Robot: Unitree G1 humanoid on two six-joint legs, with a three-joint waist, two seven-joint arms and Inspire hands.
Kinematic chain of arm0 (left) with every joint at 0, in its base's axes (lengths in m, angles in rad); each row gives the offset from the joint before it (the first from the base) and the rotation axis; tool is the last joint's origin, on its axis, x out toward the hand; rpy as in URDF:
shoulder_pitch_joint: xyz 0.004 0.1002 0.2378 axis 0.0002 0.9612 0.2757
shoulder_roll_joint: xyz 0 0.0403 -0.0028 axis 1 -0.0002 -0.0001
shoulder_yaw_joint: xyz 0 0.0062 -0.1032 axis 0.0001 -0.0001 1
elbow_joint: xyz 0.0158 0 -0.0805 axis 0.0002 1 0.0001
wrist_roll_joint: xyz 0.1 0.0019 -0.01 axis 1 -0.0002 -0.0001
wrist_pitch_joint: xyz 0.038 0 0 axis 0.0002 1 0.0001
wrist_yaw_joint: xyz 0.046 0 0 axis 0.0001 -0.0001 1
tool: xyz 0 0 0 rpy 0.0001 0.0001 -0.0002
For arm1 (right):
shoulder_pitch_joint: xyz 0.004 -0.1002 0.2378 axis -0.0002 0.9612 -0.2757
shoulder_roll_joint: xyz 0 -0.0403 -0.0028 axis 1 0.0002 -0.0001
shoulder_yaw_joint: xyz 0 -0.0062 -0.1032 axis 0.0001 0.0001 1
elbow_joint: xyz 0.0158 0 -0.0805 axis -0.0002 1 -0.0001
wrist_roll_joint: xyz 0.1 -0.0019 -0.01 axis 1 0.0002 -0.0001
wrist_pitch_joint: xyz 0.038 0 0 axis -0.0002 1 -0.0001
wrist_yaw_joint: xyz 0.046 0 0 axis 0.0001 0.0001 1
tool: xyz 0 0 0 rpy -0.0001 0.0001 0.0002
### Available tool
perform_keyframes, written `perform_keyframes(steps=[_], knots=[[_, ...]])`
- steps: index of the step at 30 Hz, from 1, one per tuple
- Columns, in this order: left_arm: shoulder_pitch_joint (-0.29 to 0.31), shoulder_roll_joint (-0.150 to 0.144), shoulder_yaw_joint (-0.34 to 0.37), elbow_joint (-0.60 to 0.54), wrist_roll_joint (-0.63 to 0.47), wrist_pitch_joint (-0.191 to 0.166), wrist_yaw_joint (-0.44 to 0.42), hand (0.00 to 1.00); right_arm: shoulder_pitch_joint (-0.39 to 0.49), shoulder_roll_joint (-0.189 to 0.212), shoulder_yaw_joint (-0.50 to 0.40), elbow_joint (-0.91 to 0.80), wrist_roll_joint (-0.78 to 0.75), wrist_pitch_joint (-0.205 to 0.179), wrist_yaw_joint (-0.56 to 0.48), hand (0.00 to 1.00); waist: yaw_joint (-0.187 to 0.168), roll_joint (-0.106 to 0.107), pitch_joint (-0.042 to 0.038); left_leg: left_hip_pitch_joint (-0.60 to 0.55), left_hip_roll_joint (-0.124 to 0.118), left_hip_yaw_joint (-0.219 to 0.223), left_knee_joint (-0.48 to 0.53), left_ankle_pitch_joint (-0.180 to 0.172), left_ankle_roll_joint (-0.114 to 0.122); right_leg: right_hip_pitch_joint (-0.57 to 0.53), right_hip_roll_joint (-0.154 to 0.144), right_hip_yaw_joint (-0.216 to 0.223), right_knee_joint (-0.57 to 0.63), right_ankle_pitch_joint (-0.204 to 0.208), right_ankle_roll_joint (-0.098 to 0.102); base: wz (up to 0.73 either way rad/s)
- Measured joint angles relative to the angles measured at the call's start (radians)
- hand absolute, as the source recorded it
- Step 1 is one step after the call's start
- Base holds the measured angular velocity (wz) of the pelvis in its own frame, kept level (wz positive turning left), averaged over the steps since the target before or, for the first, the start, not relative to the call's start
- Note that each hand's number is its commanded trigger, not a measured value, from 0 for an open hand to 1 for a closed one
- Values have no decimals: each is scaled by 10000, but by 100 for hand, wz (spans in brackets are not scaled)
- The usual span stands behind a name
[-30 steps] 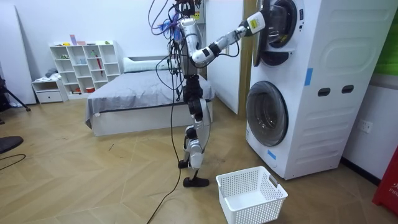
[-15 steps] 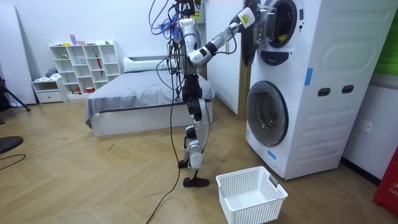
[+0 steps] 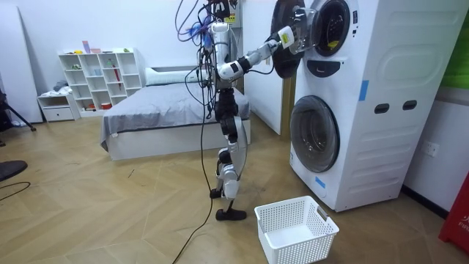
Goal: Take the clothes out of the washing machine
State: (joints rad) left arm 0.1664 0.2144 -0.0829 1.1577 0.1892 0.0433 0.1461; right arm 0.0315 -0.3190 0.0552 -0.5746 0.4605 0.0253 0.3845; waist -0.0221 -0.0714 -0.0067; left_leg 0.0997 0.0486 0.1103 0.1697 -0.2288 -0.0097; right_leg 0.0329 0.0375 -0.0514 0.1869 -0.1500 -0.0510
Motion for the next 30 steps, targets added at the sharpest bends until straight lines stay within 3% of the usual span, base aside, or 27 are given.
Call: perform_keyframes(steps=[9, 16, 19, 30], knots=[[30, 1, 26, -22, 0, -30, -8, 0, -8, -33, -158, -115, 91, 4, 686, 0, -6, -212, -35, -1, 0, -3, -9, 2, 3, -3, -2, -8, -17, -8, 10, 0], [31, 33, 246, -94, 2, -76, -43, 0, -663, -44, -479, -369, 82, 21, 875, 0, 46, -371, 35, 48, -4, 61, 1, 3, 3, 19, 3, 85, -4, -10, 11, -2], [26, 44, 306, -89, 9, -76, -65, 0, -685, -42, -480, -371, -1, 20, 896, 0, 35, -432, 16, 22, -13, 61, 22, 4, 3, 8, -7, 84, -14, -14, 19, 0], [-58, 71, 17, 27, 18, 6, -108, 0, -820, 51, -338, -369, -447, 0, 1135, 0, 307, -345, 34, 72, 39, 181, -3, 26, -32, -1, -3, 80, 5, 5, -13, -3]])
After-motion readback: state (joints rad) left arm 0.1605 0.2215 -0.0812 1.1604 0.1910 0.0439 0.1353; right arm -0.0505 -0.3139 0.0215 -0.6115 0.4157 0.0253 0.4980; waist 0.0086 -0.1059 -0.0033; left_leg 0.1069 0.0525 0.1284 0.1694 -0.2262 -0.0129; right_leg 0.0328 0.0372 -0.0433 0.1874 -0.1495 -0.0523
